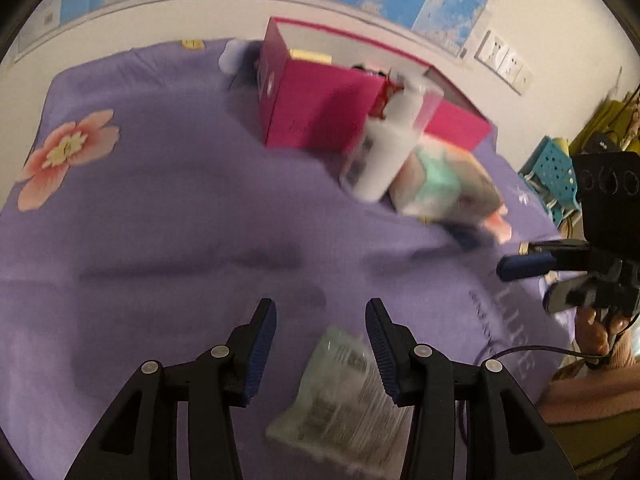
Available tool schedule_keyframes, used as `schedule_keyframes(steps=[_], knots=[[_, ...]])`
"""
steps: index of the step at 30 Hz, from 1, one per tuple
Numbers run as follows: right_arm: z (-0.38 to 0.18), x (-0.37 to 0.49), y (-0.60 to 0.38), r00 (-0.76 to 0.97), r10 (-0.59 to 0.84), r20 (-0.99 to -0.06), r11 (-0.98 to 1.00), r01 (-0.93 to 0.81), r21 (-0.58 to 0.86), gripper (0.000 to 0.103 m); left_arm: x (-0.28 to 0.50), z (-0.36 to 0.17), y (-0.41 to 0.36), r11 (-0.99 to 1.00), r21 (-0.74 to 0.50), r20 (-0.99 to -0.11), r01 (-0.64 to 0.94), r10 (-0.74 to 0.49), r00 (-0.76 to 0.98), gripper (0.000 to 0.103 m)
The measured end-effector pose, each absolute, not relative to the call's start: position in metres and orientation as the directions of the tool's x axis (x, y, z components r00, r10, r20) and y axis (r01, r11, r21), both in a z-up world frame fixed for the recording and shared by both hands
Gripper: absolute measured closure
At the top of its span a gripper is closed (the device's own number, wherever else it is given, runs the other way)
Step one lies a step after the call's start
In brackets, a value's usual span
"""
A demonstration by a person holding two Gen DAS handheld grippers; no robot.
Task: Organize soft objects
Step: 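Move the left tool down to the clear printed plastic packet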
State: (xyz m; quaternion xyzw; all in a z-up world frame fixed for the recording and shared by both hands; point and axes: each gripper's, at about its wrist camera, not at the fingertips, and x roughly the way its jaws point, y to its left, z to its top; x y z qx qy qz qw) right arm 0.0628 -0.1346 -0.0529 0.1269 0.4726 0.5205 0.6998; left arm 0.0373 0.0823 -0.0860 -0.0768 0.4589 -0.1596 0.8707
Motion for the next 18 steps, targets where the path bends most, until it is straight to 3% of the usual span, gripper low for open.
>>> schedule_keyframes(steps=[11, 18], knots=[[-0.107, 0.025, -0.084, -0.254, 0.806, -0.535, 0.346, -0.533, 0.773, 0.055, 0.013, -0.097, 0.09, 0.927, -0.323, -0.784, 0.188, -0.374, 0.495, 0.056], [-0.111, 0.03, -0.08, -0.203, 0.829, -0.522, 0.36, -0.521, 0.774, 0.055, 0.006, -0.098, 0.084, 0.904, -0.371, -0.771, 0.213, -0.427, 0.471, 0.056]])
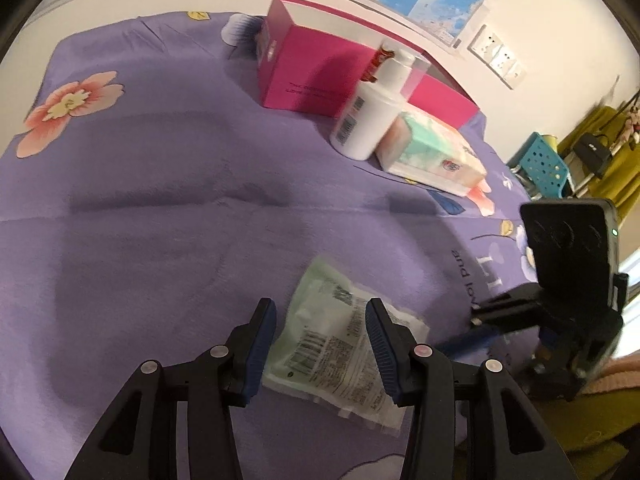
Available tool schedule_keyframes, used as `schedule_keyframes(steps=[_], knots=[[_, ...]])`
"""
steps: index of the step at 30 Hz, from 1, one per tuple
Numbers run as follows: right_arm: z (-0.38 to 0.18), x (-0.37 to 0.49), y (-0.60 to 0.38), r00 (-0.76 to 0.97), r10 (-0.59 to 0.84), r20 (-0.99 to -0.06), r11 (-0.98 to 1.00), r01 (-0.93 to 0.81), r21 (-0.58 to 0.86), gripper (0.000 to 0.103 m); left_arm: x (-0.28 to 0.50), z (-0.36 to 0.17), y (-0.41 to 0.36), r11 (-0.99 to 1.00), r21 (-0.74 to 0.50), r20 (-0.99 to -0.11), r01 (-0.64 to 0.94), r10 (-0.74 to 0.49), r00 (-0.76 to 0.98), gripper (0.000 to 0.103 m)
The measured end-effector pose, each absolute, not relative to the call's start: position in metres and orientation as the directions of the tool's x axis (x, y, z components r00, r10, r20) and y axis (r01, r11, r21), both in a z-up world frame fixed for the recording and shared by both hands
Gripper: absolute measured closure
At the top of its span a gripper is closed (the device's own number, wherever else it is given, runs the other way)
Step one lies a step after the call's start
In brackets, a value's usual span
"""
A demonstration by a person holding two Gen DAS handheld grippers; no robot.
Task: Organize soft objects
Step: 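Move the left tool down to the clear printed plastic packet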
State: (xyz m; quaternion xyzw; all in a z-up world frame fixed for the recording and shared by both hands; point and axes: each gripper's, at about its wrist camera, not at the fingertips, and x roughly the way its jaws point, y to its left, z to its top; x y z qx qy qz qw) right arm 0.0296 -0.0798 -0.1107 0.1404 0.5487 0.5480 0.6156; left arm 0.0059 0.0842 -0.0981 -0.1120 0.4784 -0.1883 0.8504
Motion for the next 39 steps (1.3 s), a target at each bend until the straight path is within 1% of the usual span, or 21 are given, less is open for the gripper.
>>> schedule_keyframes(steps=[7, 11, 13, 15, 18, 19, 23, 27, 35, 39], knots=[[-0.108, 0.041, -0.088, -0.098, 0.845, -0.526, 0.412, -0.508, 0.756, 0.055, 0.007, -0.099, 0.074, 0.881, -0.415, -0.756, 0.227, -0.473, 0.453, 0.054], [-0.105, 0.049, -0.096, -0.045, 0.859, -0.511, 0.427, -0.49, 0.76, 0.055, 0.01, -0.099, 0.069, 0.869, -0.438, -0.746, 0.231, -0.494, 0.446, 0.054], [-0.105, 0.051, -0.101, -0.025, 0.856, -0.516, 0.442, -0.482, 0.757, 0.055, 0.01, -0.099, 0.065, 0.877, -0.419, -0.754, 0.236, -0.481, 0.447, 0.054], [-0.104, 0.051, -0.107, 0.0, 0.839, -0.543, 0.476, -0.481, 0.736, 0.055, 0.008, -0.098, 0.065, 0.88, -0.41, -0.76, 0.24, -0.475, 0.445, 0.054], [-0.103, 0.047, -0.114, -0.008, 0.832, -0.555, 0.485, -0.477, 0.733, 0.055, 0.005, -0.098, 0.067, 0.881, -0.406, -0.762, 0.242, -0.473, 0.442, 0.055], [-0.102, 0.044, -0.115, -0.014, 0.826, -0.563, 0.487, -0.484, 0.727, 0.055, 0.004, -0.098, 0.067, 0.883, -0.401, -0.764, 0.245, -0.47, 0.443, 0.055], [-0.1, 0.035, -0.111, -0.013, 0.81, -0.587, 0.497, -0.516, 0.698, 0.055, 0.0, -0.099, 0.065, 0.904, -0.347, -0.778, 0.249, -0.426, 0.461, 0.067], [-0.102, 0.036, -0.104, -0.008, 0.813, -0.582, 0.49, -0.53, 0.692, 0.055, -0.006, -0.1, 0.07, 0.906, -0.35, -0.775, 0.239, -0.423, 0.47, 0.072], [-0.107, 0.042, -0.094, 0.004, 0.843, -0.538, 0.459, -0.528, 0.715, 0.055, -0.01, -0.1, 0.071, 0.907, -0.353, -0.772, 0.23, -0.422, 0.476, 0.073], [-0.106, 0.044, -0.096, 0.049, 0.83, -0.556, 0.496, -0.52, 0.695, 0.055, -0.01, -0.1, 0.069, 0.905, -0.358, -0.769, 0.232, -0.426, 0.476, 0.073]])
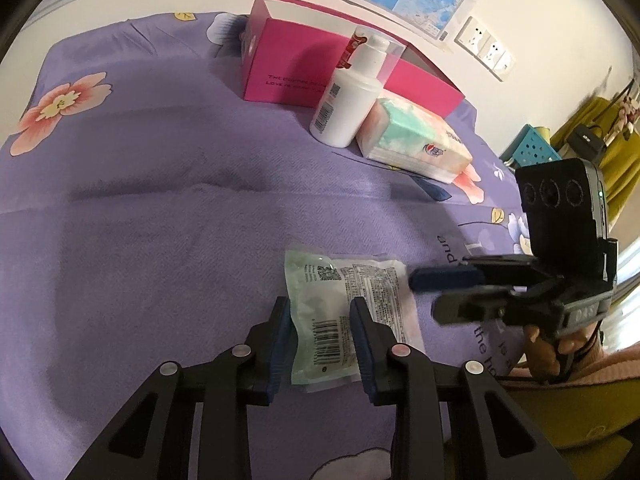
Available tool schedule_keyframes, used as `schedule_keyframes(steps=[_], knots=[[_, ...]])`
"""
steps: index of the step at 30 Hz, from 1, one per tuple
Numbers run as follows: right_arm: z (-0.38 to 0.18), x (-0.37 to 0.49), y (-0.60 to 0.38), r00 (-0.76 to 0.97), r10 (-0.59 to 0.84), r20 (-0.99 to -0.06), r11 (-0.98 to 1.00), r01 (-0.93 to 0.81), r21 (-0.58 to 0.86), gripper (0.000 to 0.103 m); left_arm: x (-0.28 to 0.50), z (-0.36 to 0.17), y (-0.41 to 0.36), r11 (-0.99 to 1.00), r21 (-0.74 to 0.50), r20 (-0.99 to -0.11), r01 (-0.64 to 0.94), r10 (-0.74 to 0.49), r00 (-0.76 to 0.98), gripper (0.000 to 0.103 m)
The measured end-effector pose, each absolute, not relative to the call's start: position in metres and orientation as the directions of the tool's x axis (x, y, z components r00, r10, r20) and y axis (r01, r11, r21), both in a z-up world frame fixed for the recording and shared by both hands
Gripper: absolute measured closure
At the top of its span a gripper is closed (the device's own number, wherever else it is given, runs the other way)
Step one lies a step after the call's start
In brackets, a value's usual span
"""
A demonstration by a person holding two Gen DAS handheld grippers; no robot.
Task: Organize soft objects
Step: 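Move the left tool down to the clear printed plastic packet, then grasp the clear plastic packet with the left tool and lift it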
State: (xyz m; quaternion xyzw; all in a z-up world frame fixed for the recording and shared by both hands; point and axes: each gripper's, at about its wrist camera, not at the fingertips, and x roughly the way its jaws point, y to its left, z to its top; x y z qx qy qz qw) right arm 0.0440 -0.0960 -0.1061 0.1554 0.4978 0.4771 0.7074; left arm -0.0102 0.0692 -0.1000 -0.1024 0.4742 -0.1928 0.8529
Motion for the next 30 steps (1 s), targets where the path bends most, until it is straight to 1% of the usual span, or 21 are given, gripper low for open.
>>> schedule_keyframes(steps=[2, 7, 8, 9, 14, 15, 18, 19, 21, 23, 25, 28, 30], knots=[[-0.106, 0.046, -0.102, 0.073, 0.822, -0.565, 0.518, -0.51, 0.687, 0.055, -0.011, -0.1, 0.068, 0.906, -0.35, -0.769, 0.236, -0.422, 0.481, 0.073], [-0.105, 0.043, -0.097, 0.065, 0.817, -0.573, 0.516, -0.524, 0.677, 0.054, -0.011, -0.101, 0.07, 0.901, -0.363, -0.761, 0.238, -0.434, 0.483, 0.073], [-0.105, 0.043, -0.095, 0.054, 0.825, -0.563, 0.503, -0.525, 0.687, 0.05, -0.012, -0.101, 0.07, 0.902, -0.361, -0.76, 0.238, -0.433, 0.485, 0.073], [-0.105, 0.044, -0.094, 0.042, 0.838, -0.543, 0.483, -0.52, 0.705, 0.044, -0.012, -0.101, 0.07, 0.902, -0.36, -0.758, 0.239, -0.432, 0.489, 0.073], [-0.108, 0.047, -0.092, 0.019, 0.886, -0.463, 0.412, -0.49, 0.768, 0.043, -0.013, -0.102, 0.073, 0.893, -0.386, -0.748, 0.232, -0.45, 0.487, 0.073], [-0.108, 0.046, -0.092, 0.016, 0.89, -0.456, 0.406, -0.486, 0.774, 0.044, -0.012, -0.102, 0.073, 0.891, -0.389, -0.748, 0.233, -0.453, 0.486, 0.073], [-0.113, 0.045, -0.083, -0.028, 0.898, -0.44, 0.378, -0.464, 0.801, 0.062, -0.013, -0.102, 0.069, 0.884, -0.397, -0.743, 0.248, -0.468, 0.479, 0.073], [-0.114, 0.045, -0.081, -0.031, 0.895, -0.445, 0.382, -0.463, 0.8, 0.064, -0.012, -0.102, 0.068, 0.885, -0.393, -0.744, 0.251, -0.466, 0.479, 0.073], [-0.114, 0.047, -0.081, -0.017, 0.89, -0.455, 0.396, -0.463, 0.793, 0.066, -0.013, -0.102, 0.069, 0.881, -0.403, -0.741, 0.247, -0.473, 0.477, 0.073], [-0.112, 0.048, -0.087, 0.02, 0.874, -0.486, 0.439, -0.463, 0.77, 0.066, -0.013, -0.102, 0.071, 0.875, -0.42, -0.736, 0.241, -0.484, 0.474, 0.073], [-0.11, 0.05, -0.093, 0.047, 0.866, -0.498, 0.462, -0.457, 0.76, 0.066, -0.015, -0.101, 0.07, 0.877, -0.413, -0.736, 0.245, -0.48, 0.477, 0.073], [-0.108, 0.052, -0.102, 0.089, 0.841, -0.533, 0.509, -0.461, 0.727, 0.065, -0.015, -0.099, 0.064, 0.885, -0.381, -0.739, 0.27, -0.466, 0.487, 0.077], [-0.108, 0.053, -0.108, 0.107, 0.836, -0.538, 0.522, -0.457, 0.72, 0.064, -0.019, -0.095, 0.061, 0.886, -0.36, -0.725, 0.293, -0.463, 0.511, 0.08]])
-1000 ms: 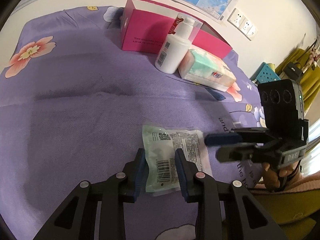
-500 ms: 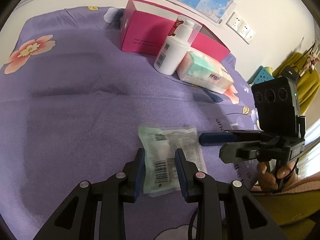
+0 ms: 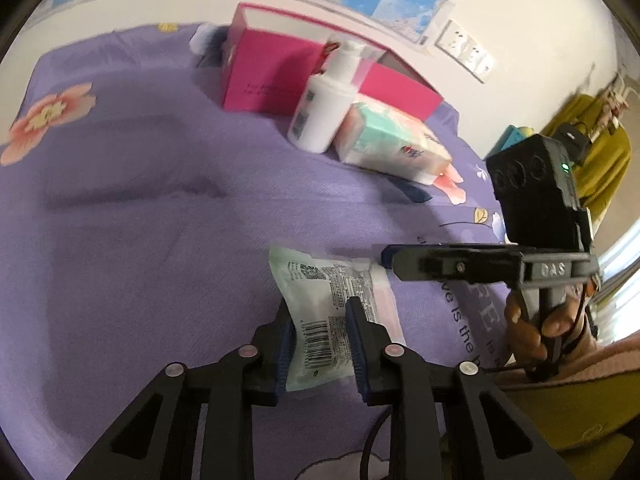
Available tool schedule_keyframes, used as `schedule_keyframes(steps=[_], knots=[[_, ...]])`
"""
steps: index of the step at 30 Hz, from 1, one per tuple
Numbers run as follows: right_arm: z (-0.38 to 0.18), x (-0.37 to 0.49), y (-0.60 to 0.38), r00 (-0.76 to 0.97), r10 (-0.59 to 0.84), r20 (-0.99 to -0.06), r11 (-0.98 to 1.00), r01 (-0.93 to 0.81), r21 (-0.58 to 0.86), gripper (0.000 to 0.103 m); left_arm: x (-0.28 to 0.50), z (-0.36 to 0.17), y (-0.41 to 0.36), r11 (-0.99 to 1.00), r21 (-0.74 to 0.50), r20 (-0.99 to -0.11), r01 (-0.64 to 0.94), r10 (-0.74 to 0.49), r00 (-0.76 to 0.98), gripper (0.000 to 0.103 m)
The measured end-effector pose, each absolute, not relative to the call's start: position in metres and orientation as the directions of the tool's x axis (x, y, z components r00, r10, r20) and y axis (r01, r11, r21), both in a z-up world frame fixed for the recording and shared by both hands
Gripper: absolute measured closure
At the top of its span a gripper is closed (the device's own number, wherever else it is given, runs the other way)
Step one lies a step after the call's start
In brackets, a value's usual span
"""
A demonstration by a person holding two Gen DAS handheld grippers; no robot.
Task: Organize soft objects
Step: 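Grasp the clear plastic packet with the left tool and lift it, then carry the clear packet toward the pink box with the left tool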
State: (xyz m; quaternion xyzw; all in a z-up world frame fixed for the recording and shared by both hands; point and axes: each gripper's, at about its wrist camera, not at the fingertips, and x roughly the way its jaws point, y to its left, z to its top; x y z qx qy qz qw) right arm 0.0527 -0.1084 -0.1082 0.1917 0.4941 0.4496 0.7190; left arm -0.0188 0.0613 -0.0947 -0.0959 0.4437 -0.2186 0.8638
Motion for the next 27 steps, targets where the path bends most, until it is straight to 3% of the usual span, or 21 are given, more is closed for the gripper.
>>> schedule_keyframes(steps=[5, 9, 15, 17, 18, 20, 21, 27], knots=[[-0.107, 0.051, -0.116, 0.106, 0.839, -0.534, 0.514, -0.478, 0.712, 0.054, -0.033, -0.087, 0.059, 0.893, -0.308, -0.677, 0.327, -0.448, 0.584, 0.084], [-0.102, 0.049, -0.099, 0.093, 0.836, -0.54, 0.496, -0.545, 0.675, 0.043, -0.042, -0.082, 0.068, 0.865, -0.348, -0.601, 0.362, -0.503, 0.621, 0.087], [-0.102, 0.047, -0.08, 0.02, 0.853, -0.522, 0.425, -0.607, 0.672, 0.043, -0.046, -0.082, 0.076, 0.859, -0.374, -0.585, 0.35, -0.511, 0.63, 0.088], [-0.102, 0.044, -0.077, 0.022, 0.845, -0.534, 0.432, -0.616, 0.658, 0.054, -0.044, -0.084, 0.076, 0.868, -0.369, -0.603, 0.333, -0.496, 0.625, 0.088], [-0.103, 0.045, -0.078, 0.018, 0.845, -0.535, 0.433, -0.61, 0.664, 0.074, -0.042, -0.085, 0.076, 0.867, -0.376, -0.609, 0.327, -0.497, 0.618, 0.088], [-0.108, 0.047, -0.082, 0.001, 0.849, -0.529, 0.433, -0.576, 0.694, 0.082, -0.037, -0.088, 0.076, 0.868, -0.383, -0.622, 0.316, -0.496, 0.606, 0.087], [-0.109, 0.047, -0.086, 0.009, 0.847, -0.531, 0.441, -0.57, 0.693, 0.093, -0.036, -0.088, 0.075, 0.868, -0.383, -0.626, 0.315, -0.495, 0.603, 0.087], [-0.096, 0.048, -0.103, 0.089, 0.841, -0.533, 0.482, -0.569, 0.666, 0.096, -0.022, -0.083, 0.067, 0.857, -0.411, -0.643, 0.311, -0.515, 0.568, 0.084]])
